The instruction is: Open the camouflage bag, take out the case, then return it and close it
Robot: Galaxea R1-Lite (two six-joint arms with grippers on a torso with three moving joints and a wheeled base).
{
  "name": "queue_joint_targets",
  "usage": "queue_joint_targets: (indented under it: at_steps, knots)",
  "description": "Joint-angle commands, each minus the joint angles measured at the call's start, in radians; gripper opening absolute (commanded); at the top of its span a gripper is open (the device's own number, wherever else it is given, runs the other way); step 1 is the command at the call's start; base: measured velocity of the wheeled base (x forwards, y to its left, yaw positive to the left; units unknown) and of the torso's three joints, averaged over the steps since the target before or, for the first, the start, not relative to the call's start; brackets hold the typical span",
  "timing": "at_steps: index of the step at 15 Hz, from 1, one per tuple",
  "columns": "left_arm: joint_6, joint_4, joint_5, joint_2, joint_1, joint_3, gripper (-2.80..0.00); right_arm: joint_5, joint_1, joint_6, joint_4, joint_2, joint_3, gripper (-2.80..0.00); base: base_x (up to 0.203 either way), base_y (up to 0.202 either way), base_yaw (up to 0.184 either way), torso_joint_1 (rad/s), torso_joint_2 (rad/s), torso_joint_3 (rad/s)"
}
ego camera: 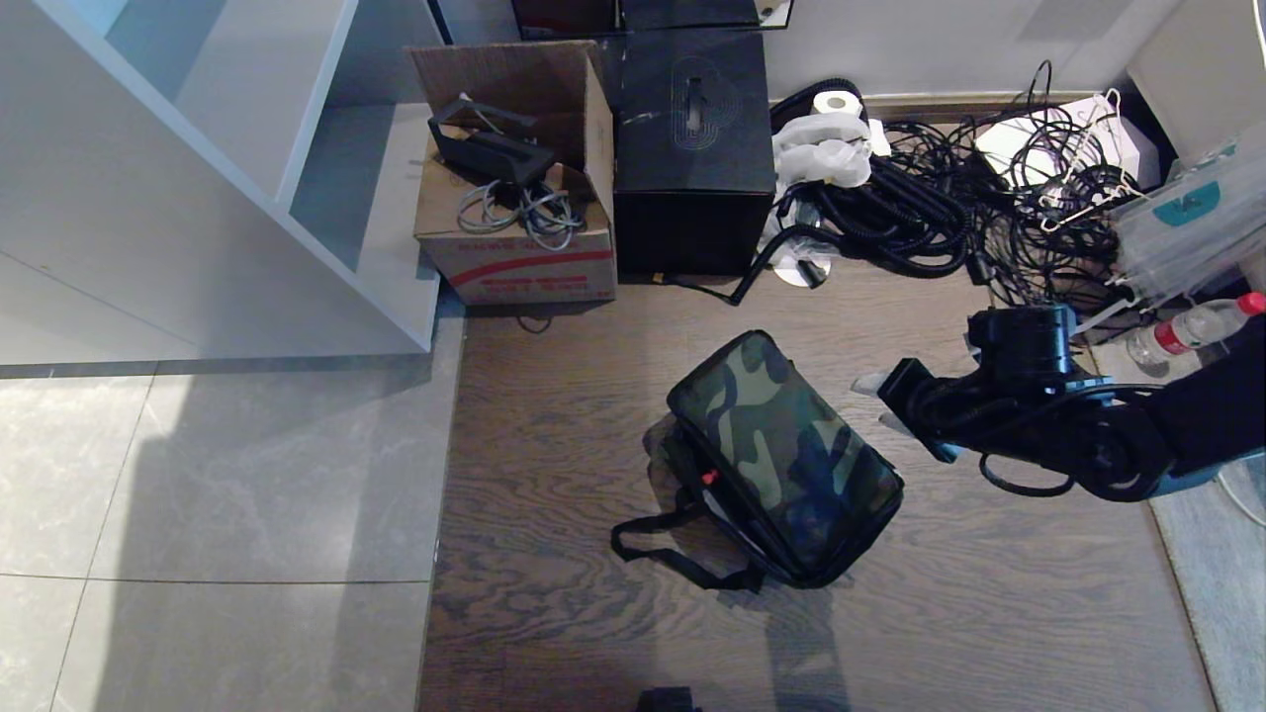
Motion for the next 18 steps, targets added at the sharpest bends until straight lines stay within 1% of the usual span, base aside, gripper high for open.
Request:
queue_joint_targets:
  at_steps: [1, 3, 4, 5, 6, 7, 10, 13, 14, 16, 17, 18]
  knots:
    - [-0.001, 0.0, 0.0, 0.0, 0.0, 0.0, -2.8, -0.028, 0.017, -0.079, 0.004, 0.066, -0.084, -2.8, 0.0, 0.0, 0.0, 0.0, 0.0, 0.0]
    - [-0.001, 0.0, 0.0, 0.0, 0.0, 0.0, -2.8, -0.035, 0.021, -0.238, 0.013, 0.126, -0.109, -2.8, 0.0, 0.0, 0.0, 0.0, 0.0, 0.0]
    - [-0.001, 0.0, 0.0, 0.0, 0.0, 0.0, -2.8, -0.04, 0.024, -0.272, 0.012, 0.163, -0.138, -2.8, 0.0, 0.0, 0.0, 0.0, 0.0, 0.0]
    - [-0.001, 0.0, 0.0, 0.0, 0.0, 0.0, -2.8, -0.047, 0.027, -0.282, 0.007, 0.201, -0.169, -2.8, 0.0, 0.0, 0.0, 0.0, 0.0, 0.0]
    - [-0.001, 0.0, 0.0, 0.0, 0.0, 0.0, -2.8, -0.06, 0.033, -0.288, -0.005, 0.245, -0.205, -2.8, 0.0, 0.0, 0.0, 0.0, 0.0, 0.0]
    - [-0.001, 0.0, 0.0, 0.0, 0.0, 0.0, -2.8, -0.094, 0.044, -0.293, -0.011, 0.293, -0.252, -2.8, 0.0, 0.0, 0.0, 0.0, 0.0, 0.0]
    - [-0.001, 0.0, 0.0, 0.0, 0.0, 0.0, -2.8, -0.259, 0.072, -0.303, -0.016, 0.421, -0.418, -2.8, 0.0, 0.0, 0.0, 0.0, 0.0, 0.0]
    - [-0.001, 0.0, 0.0, 0.0, 0.0, 0.0, -2.8, -0.412, 0.076, -0.303, -0.049, 0.523, -0.581, -2.8, 0.0, 0.0, 0.0, 0.0, 0.0, 0.0]
    - [-0.001, 0.0, 0.0, 0.0, 0.0, 0.0, -2.8, -0.447, 0.076, -0.302, -0.057, 0.548, -0.623, -2.8, 0.0, 0.0, 0.0, 0.0, 0.0, 0.0]
    - [-0.001, 0.0, 0.0, 0.0, 0.0, 0.0, -2.8, -0.467, 0.076, -0.296, -0.051, 0.579, -0.636, -2.8, 0.0, 0.0, 0.0, 0.0, 0.0, 0.0]
    - [-0.001, 0.0, 0.0, 0.0, 0.0, 0.0, -2.8, -0.464, 0.078, -0.268, -0.039, 0.578, -0.627, -2.8, 0.0, 0.0, 0.0, 0.0, 0.0, 0.0]
    - [-0.001, 0.0, 0.0, 0.0, 0.0, 0.0, -2.8, -0.461, 0.086, -0.219, -0.005, 0.575, -0.609, -2.8, 0.0, 0.0, 0.0, 0.0, 0.0, 0.0]
